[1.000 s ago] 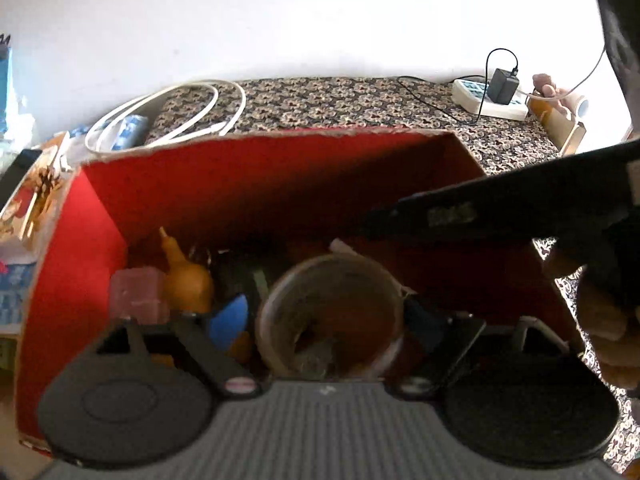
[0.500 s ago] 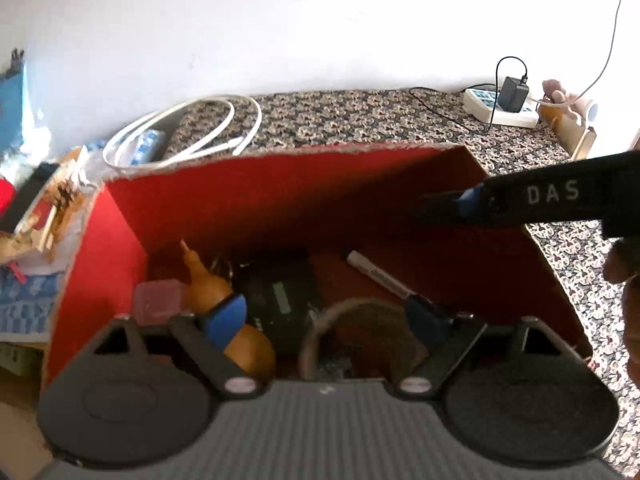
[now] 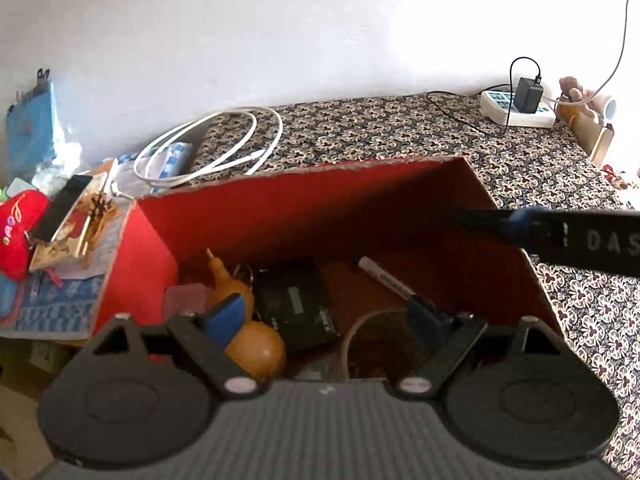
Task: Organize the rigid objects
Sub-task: 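Withdraw the right gripper from the red box, then move the right gripper toward the white bottle with blue cap, then grasp the white bottle around its body with the right gripper, then lift the white bottle off the bedspread with the right gripper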
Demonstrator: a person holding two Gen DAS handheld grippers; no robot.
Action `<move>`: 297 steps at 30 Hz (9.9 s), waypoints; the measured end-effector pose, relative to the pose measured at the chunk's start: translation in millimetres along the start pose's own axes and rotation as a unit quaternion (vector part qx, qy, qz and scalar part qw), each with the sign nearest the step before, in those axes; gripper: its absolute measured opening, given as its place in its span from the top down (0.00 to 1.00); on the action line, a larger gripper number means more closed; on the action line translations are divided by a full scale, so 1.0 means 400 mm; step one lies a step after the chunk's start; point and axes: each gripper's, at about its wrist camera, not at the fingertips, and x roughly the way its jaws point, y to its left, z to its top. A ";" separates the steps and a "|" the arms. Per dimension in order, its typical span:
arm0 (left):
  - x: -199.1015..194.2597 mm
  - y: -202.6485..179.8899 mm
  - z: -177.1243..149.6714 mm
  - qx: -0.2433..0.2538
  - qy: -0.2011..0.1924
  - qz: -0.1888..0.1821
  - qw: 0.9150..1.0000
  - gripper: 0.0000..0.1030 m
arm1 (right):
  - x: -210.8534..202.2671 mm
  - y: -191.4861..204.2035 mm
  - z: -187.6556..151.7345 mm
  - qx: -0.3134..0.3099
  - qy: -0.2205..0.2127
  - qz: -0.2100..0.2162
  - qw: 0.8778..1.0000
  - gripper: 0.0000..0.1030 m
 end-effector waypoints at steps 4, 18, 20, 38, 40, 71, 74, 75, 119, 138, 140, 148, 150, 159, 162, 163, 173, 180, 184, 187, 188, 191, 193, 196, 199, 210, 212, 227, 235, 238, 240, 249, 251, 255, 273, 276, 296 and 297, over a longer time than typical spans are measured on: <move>-0.021 -0.021 -0.001 0.001 0.002 0.013 1.000 0.15 | -0.027 -0.022 -0.013 0.014 0.000 0.013 1.000 0.96; -0.087 -0.145 -0.017 0.021 0.001 0.047 0.999 0.15 | -0.125 -0.123 -0.052 0.051 0.008 0.029 0.998 0.95; -0.092 -0.167 -0.017 0.026 0.000 0.051 0.998 0.15 | -0.139 -0.140 -0.059 0.055 0.008 0.030 0.998 0.95; -0.136 -0.321 -0.058 0.044 0.006 0.058 0.997 0.15 | -0.205 -0.229 -0.128 0.079 0.043 0.043 0.995 0.92; -0.144 -0.329 -0.067 0.042 0.007 0.060 0.997 0.15 | -0.205 -0.231 -0.134 0.082 0.048 0.047 0.994 0.92; -0.013 -0.415 -0.179 0.004 0.117 0.080 0.990 0.15 | -0.187 -0.325 -0.212 0.105 0.122 0.015 0.987 0.91; -0.005 -0.422 -0.180 0.006 0.121 0.080 0.989 0.15 | -0.186 -0.336 -0.217 0.110 0.128 0.012 0.985 0.91; -0.004 -0.423 -0.181 0.006 0.123 0.080 0.989 0.15 | -0.185 -0.340 -0.220 0.112 0.130 0.013 0.985 0.91; 0.063 -0.565 -0.157 0.065 0.125 0.028 0.990 0.15 | -0.248 -0.453 -0.242 0.187 0.114 -0.030 0.975 0.90; 0.189 -0.572 -0.044 0.067 0.112 -0.004 0.991 0.15 | -0.125 -0.515 -0.094 0.174 0.095 -0.041 0.979 0.90; 0.204 -0.572 -0.031 0.067 0.109 -0.008 0.992 0.15 | -0.100 -0.518 -0.066 0.165 0.099 -0.036 0.981 0.90; 0.261 -0.558 0.015 0.061 0.093 -0.026 0.993 0.15 | 0.005 -0.529 0.037 0.131 0.104 -0.020 0.986 0.90; 0.273 -0.555 0.027 0.061 0.083 -0.029 0.994 0.15 | 0.035 -0.532 0.065 0.127 0.108 -0.015 0.986 0.90; 0.341 -0.521 0.060 0.039 0.065 -0.045 0.996 0.15 | 0.205 -0.530 0.169 0.098 0.109 -0.023 0.989 0.91; 0.354 -0.514 0.058 0.040 0.063 -0.047 0.996 0.15 | 0.256 -0.514 0.194 0.086 0.102 -0.016 0.991 0.91; 0.357 -0.510 0.058 0.038 0.064 -0.052 0.996 0.15 | 0.268 -0.508 0.201 0.080 0.097 -0.016 0.992 0.91; 0.377 -0.477 0.055 0.022 0.071 -0.074 0.994 0.22 | 0.340 -0.481 0.222 0.037 0.086 0.022 0.995 0.90; 0.379 -0.486 0.053 0.026 0.074 -0.074 0.994 0.18 | 0.324 -0.492 0.198 0.044 0.128 0.045 0.990 0.93; 0.369 -0.477 0.049 0.016 0.079 -0.082 0.993 0.28 | 0.293 -0.476 0.165 0.033 0.150 0.060 0.986 0.93; 0.355 -0.473 0.042 0.010 0.082 -0.090 0.992 0.34 | 0.264 -0.471 0.133 0.037 0.166 0.071 0.983 0.93; 0.350 -0.470 0.039 0.006 0.084 -0.096 0.992 0.36 | 0.252 -0.470 0.120 0.041 0.171 0.073 0.982 0.93; 0.327 -0.473 0.020 0.005 0.088 -0.103 0.991 0.44 | 0.210 -0.473 0.082 0.049 0.187 0.081 0.978 0.93; 0.313 -0.474 0.004 0.004 0.092 -0.105 0.990 0.46 | 0.179 -0.477 0.055 0.055 0.189 0.081 0.977 0.92; 0.285 -0.474 -0.024 -0.001 0.099 -0.118 0.988 0.50 | 0.131 -0.485 0.018 0.067 0.195 0.080 0.975 0.92; 0.247 -0.477 -0.068 0.005 0.101 -0.126 0.987 0.54 | 0.091 -0.493 -0.018 0.080 0.195 0.077 0.974 0.92; 0.135 -0.472 -0.203 0.005 0.103 -0.146 0.984 0.59 | -0.019 -0.487 -0.134 0.124 0.191 0.073 0.971 0.90; 0.125 -0.474 -0.216 0.007 0.100 -0.145 0.984 0.63 | -0.030 -0.488 -0.147 0.135 0.187 0.072 0.970 0.90; 0.101 -0.481 -0.247 0.009 0.094 -0.146 0.985 0.63 | -0.113 -0.554 -0.220 0.209 0.160 0.069 0.962 0.89; 0.118 -0.504 -0.230 0.018 0.099 -0.129 0.987 0.64 | -0.118 -0.558 -0.267 0.220 0.157 0.085 0.959 0.92; 0.120 -0.511 -0.226 0.020 0.100 -0.122 0.987 0.64 | -0.106 -0.551 -0.279 0.228 0.161 0.099 0.955 0.92; 0.122 -0.515 -0.223 0.021 0.100 -0.117 0.988 0.64 | -0.100 -0.552 -0.289 0.237 0.162 0.108 0.952 0.92; 0.129 -0.529 -0.217 0.024 0.100 -0.089 0.991 0.65 | -0.082 -0.563 -0.294 0.234 0.164 0.121 0.951 0.95; 0.129 -0.531 -0.217 0.025 0.100 -0.086 0.991 0.64 | -0.085 -0.562 -0.292 0.230 0.161 0.123 0.952 0.95; 0.129 -0.534 -0.218 0.024 0.100 -0.082 0.991 0.64 | -0.085 -0.555 -0.293 0.223 0.155 0.123 0.954 0.95; 0.112 -0.526 -0.239 0.015 0.096 -0.085 0.992 0.60 | -0.097 -0.560 -0.309 0.230 0.143 0.127 0.954 0.95; 0.113 -0.523 -0.240 0.013 0.101 -0.086 0.991 0.48 | -0.097 -0.558 -0.305 0.230 0.146 0.128 0.954 0.94; 0.085 -0.479 -0.272 -0.004 0.100 -0.107 0.989 0.64 | -0.094 -0.501 -0.337 0.220 0.161 0.155 0.950 0.89; 0.085 -0.477 -0.271 -0.006 0.100 -0.108 0.989 0.64 | -0.093 -0.505 -0.338 0.227 0.164 0.159 0.947 0.89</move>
